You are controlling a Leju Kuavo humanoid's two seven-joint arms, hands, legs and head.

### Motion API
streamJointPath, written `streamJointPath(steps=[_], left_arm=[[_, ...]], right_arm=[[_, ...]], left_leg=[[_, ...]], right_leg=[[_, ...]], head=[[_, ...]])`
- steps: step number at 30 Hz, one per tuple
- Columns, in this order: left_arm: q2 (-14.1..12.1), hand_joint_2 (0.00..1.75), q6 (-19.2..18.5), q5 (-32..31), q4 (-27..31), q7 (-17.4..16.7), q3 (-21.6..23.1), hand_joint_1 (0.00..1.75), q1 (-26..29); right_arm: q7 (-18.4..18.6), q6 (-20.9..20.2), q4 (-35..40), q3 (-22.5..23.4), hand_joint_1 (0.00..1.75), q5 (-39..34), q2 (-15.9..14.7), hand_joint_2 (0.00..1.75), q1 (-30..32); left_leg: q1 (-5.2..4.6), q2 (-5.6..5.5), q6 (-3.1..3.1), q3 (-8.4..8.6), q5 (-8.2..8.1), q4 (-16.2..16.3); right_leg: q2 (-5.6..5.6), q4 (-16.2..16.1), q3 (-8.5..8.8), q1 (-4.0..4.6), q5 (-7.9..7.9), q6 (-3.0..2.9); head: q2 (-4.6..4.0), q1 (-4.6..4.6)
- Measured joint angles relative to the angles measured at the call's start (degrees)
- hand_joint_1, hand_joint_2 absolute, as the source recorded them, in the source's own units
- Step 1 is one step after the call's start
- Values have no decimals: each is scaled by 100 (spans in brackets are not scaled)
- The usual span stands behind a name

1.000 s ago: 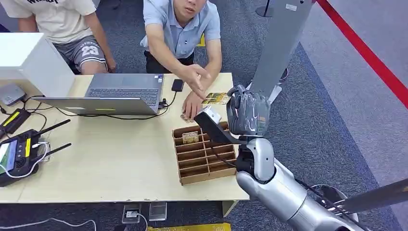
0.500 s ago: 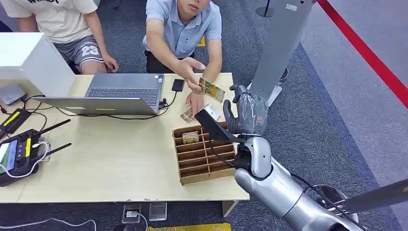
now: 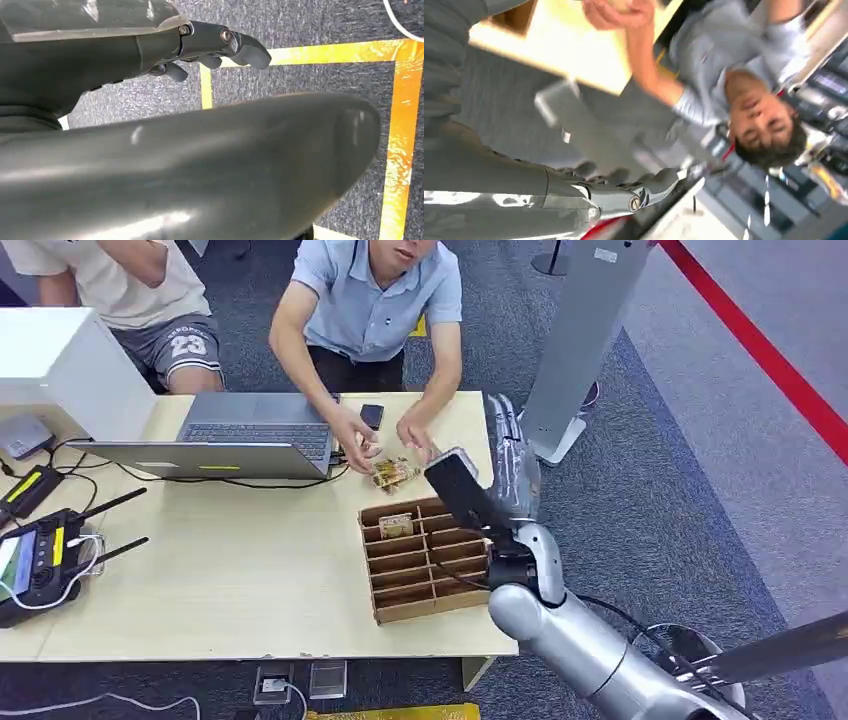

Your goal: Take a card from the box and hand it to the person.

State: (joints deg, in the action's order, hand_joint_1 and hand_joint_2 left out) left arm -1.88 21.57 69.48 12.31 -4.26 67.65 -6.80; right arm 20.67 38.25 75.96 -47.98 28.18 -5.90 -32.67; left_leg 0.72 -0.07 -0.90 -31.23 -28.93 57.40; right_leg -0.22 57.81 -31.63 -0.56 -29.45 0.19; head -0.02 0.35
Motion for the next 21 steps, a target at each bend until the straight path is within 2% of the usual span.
streamJointPath(steps=[4, 9, 12, 14, 18, 21], left_arm=[[-2, 0, 0, 55, 0, -7, -2, 0, 26], [-11, 0, 0, 94, 2, -11, -2, 0, 33], [-22, 0, 2, 133, 2, -11, -4, 0, 53], [-33, 0, 0, 166, 0, -41, -4, 0, 62], [-44, 0, 9, 190, 0, -70, -4, 0, 70], [-52, 0, 24, 199, 2, -103, -7, 0, 63]], right_arm=[[-804, -70, 477, 13, 0, -1755, -81, 175, 224], [-1088, -197, 885, 33, 0, -2611, -252, 175, 397], [-1125, -481, 1299, 79, 0, -3147, -446, 175, 722], [-1044, -828, 1573, 116, 0, -3541, -594, 175, 1004], [-917, -1016, 1862, 179, 0, -3706, -785, 175, 1356], [-672, -1181, 2059, 236, 0, -3778, -916, 175, 1628]], left_leg=[[0, 1, 0, -2, 0, 0], [0, 2, 0, 5, 0, 0], [0, -1, 1, 3, -1, 0], [0, 5, 1, 1, -2, 0], [0, 1, 0, 1, -2, 0], [0, 1, 1, 2, -2, 0]], right_leg=[[1, -1, -2, 0, 0, 0], [0, -3, 0, 0, 0, 0], [-3, -3, 4, 0, -1, 1], [4, -3, -1, 0, 0, 0], [0, -4, -1, 0, -1, 1], [0, -4, 1, 0, -1, 1]], head=[[0, -2], [0, -7], [0, 2], [0, -2], [0, 4], [0, -9]])
